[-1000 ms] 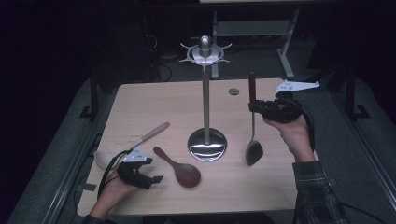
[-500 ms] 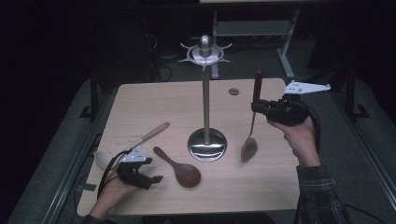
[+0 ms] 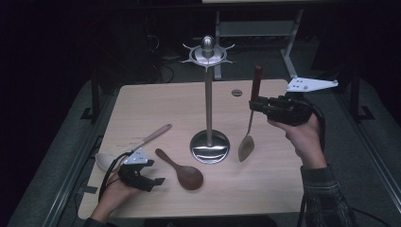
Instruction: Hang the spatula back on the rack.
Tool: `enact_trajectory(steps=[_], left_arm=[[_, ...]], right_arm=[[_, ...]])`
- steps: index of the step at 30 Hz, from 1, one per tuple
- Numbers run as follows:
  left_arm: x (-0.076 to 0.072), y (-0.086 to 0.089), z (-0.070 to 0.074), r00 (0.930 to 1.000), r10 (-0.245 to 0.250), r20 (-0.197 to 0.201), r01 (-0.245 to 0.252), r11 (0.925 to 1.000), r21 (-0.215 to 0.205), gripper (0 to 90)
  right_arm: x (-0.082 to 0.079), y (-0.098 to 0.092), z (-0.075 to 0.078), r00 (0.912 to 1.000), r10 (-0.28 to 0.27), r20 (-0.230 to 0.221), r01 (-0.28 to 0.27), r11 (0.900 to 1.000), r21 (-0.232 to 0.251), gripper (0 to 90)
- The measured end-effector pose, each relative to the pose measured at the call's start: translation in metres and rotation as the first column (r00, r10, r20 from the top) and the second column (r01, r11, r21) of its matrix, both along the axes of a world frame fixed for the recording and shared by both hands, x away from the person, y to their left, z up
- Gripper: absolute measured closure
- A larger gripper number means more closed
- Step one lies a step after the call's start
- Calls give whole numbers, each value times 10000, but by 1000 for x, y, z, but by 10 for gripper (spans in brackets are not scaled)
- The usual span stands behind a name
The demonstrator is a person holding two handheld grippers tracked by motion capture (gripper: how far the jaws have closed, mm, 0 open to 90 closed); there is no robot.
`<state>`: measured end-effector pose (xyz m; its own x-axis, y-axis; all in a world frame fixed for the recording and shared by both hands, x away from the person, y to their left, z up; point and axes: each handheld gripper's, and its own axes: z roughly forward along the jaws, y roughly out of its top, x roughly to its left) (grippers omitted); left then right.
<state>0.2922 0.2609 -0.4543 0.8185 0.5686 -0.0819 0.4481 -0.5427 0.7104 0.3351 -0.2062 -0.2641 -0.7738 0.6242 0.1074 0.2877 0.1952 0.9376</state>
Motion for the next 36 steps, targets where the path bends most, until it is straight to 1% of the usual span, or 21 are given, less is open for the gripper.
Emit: enact_trajectory(steps=[5,8,9,10,13,14,18,21,25,26,36], left_arm=[[0,0,0,10000,14,-16,-14,10000,-1,145],[0,0,0,10000,-27,-36,27,10000,72,145],[0,0,0,10000,28,-48,-28,10000,-8,145],[0,0,0,10000,-29,-35,29,10000,72,145],[0,0,0,10000,-27,-38,28,10000,70,145],[-1,0,0,10000,25,-43,-25,10000,-6,145],[0,0,0,10000,-7,-37,7,10000,34,145],[-1,0,0,10000,23,-39,-23,10000,-1,145],[-1,0,0,10000,22,-43,-22,10000,-7,145],[-1,0,1,10000,-26,-34,26,10000,73,145],[-1,0,0,10000,-37,-46,38,10000,75,145]], right_arm=[[-2,4,9,9996,216,162,-216,9997,59,735],[-3,7,15,9988,398,276,-401,9992,94,734],[-3,9,17,9985,442,319,-445,9990,95,734],[-3,10,19,9983,472,343,-476,9988,105,734],[-4,15,24,9972,597,448,-600,9982,71,734],[-4,17,26,9969,642,457,-646,9979,76,734],[-3,23,31,9949,798,624,-798,9968,-19,734],[-3,27,35,9937,897,669,-898,9960,-21,734],[-3,30,37,9929,954,707,-952,9954,-64,734],[-3,31,37,9928,966,713,-964,9953,-62,734],[0,35,37,9924,1031,666,-1024,9947,-131,734]])
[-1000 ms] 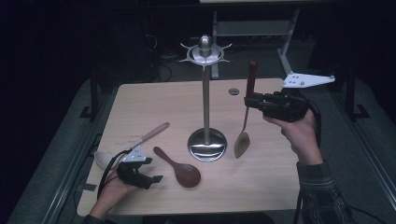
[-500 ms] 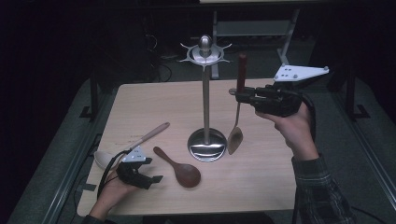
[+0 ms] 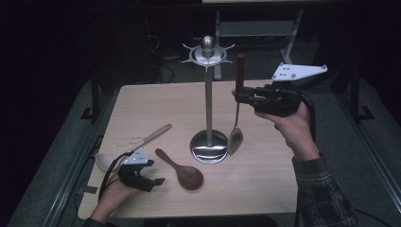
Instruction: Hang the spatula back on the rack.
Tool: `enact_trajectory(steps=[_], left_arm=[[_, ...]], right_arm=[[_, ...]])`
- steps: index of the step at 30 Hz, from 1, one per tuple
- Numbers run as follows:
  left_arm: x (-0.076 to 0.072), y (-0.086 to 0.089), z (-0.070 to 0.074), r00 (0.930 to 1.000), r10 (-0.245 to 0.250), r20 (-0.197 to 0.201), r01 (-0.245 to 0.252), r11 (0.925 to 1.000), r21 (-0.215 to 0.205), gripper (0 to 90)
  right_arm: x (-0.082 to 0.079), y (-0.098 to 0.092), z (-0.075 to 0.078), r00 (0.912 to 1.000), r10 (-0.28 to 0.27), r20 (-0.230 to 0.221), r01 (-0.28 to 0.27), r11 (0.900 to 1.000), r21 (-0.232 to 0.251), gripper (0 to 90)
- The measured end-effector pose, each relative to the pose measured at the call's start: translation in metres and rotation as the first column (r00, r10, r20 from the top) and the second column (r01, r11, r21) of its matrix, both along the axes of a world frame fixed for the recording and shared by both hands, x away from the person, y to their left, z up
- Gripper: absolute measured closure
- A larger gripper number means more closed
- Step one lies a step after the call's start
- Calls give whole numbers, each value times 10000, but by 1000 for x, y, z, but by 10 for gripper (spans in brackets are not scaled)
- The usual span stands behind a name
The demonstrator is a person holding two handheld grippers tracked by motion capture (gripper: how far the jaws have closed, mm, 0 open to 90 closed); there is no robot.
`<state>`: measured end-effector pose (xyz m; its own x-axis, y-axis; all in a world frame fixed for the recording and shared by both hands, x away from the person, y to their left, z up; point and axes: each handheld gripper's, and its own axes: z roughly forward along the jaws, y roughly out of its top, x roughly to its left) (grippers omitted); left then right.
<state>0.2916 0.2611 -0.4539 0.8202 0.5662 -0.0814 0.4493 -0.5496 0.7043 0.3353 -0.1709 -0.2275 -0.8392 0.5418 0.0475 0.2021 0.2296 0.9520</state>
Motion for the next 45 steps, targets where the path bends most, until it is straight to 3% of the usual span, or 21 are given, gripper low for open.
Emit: enact_trajectory(steps=[41,45], left_arm=[[-15,14,-1,9983,588,21,-588,9983,-50,145],[-14,14,-1,9986,524,13,-524,9986,44,145]], right_arm=[[19,23,-5,9996,296,-12,-296,9992,-250,726],[18,21,-4,9989,464,15,-464,9989,90,661]])
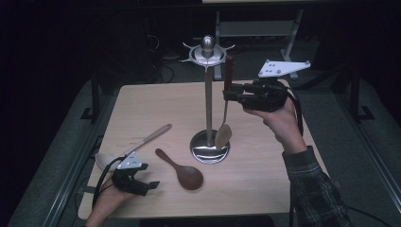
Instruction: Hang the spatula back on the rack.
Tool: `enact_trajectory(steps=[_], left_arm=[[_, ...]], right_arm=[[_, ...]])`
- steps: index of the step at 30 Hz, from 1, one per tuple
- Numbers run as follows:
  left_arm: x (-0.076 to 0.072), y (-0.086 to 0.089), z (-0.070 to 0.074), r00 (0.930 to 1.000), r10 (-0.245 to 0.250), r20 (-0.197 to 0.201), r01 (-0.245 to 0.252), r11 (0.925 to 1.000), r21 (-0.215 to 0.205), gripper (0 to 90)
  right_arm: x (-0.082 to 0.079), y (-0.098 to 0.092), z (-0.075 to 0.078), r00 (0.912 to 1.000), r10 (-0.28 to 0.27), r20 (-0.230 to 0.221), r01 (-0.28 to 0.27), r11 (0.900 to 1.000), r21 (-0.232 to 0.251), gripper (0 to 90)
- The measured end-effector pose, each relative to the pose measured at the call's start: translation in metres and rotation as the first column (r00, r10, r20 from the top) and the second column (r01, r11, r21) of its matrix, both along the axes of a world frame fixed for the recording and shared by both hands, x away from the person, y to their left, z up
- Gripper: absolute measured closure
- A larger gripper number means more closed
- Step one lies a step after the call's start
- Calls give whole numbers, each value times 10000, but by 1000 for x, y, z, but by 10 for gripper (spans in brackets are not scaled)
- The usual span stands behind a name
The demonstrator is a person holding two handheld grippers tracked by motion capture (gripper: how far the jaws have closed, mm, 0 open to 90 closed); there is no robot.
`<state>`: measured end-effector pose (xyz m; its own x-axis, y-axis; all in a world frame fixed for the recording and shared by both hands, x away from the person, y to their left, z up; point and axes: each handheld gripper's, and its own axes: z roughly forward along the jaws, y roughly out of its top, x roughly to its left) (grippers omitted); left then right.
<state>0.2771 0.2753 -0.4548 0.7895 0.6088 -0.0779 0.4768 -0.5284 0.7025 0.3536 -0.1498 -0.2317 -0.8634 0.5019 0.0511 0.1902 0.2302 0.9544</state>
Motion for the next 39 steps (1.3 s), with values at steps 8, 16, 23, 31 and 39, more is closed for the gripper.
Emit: enact_trajectory(steps=[8,16,23,31,39], left_arm=[[0,-1,0,10000,14,-14,-14,10000,-67,145],[3,-3,-1,10000,-74,-46,73,10000,-65,145],[8,-7,-1,9998,-212,-13,212,9998,-7,145],[12,-10,-1,9996,-282,3,282,9996,-80,145],[12,-11,0,9997,-229,-89,227,9996,-195,145]], right_arm=[[-1,-1,-7,9993,-369,-31,368,9991,-189,471],[-4,-11,-28,9970,-683,-367,673,9973,-289,353],[-11,-28,-52,9924,-1078,-587,1062,9939,-301,301],[-18,-44,-78,9829,-1693,-729,1642,9839,-708,262],[-28,-64,-115,9710,-2199,-935,2102,9722,-1030,247]])
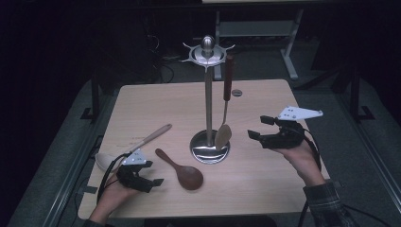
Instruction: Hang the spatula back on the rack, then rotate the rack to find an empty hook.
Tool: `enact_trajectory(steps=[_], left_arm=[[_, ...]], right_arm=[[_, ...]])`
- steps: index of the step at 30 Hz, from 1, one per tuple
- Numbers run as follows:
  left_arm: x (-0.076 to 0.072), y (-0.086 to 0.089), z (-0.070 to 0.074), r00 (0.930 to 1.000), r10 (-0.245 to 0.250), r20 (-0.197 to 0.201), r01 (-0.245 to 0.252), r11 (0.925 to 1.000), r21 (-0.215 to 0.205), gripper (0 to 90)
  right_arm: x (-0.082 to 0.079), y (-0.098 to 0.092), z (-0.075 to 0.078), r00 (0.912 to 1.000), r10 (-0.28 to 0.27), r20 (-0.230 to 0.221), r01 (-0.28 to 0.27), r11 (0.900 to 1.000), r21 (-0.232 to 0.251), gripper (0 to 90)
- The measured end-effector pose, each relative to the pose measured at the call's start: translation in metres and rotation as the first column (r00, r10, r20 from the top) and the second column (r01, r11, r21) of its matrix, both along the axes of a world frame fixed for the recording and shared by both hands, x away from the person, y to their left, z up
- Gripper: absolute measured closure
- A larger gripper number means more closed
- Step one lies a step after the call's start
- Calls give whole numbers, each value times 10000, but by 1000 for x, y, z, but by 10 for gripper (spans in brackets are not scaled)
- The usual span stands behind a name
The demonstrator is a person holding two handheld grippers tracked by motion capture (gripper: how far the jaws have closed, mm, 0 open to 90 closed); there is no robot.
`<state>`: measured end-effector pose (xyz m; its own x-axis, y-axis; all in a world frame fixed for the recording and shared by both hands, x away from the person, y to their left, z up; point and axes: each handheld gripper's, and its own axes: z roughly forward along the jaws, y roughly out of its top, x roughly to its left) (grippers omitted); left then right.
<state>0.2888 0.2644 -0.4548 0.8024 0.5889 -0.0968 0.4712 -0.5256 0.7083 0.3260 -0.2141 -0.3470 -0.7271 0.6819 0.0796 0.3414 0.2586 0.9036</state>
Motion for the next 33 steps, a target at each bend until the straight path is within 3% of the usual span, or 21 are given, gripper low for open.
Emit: enact_trajectory(steps=[5,10,15,18,26,33], left_arm=[[-1,-1,5,9998,107,-169,-113,9994,-338,152],[-3,-4,13,10000,-33,-57,30,9989,-476,200],[-4,-9,31,9996,-270,50,273,9957,-883,334],[-4,-13,41,9992,-400,20,400,9936,-1053,473],[2,-28,84,9957,-923,-24,914,9885,-1205,866],[13,-42,133,9894,-1448,121,1452,9814,-1256,899]], right_arm=[[-8,-15,-23,9989,-419,-210,417,9991,-86,247],[-19,-25,-43,9960,-729,-511,720,9972,-179,238],[-27,-30,-63,9905,-1007,-935,976,9945,-373,192],[-32,-31,-72,9871,-1154,-1110,1090,9921,-619,182],[-44,-38,-93,9796,-1520,-1318,1385,9846,-1063,178],[-52,-37,-101,9715,-1784,-1557,1573,9777,-1392,173]])
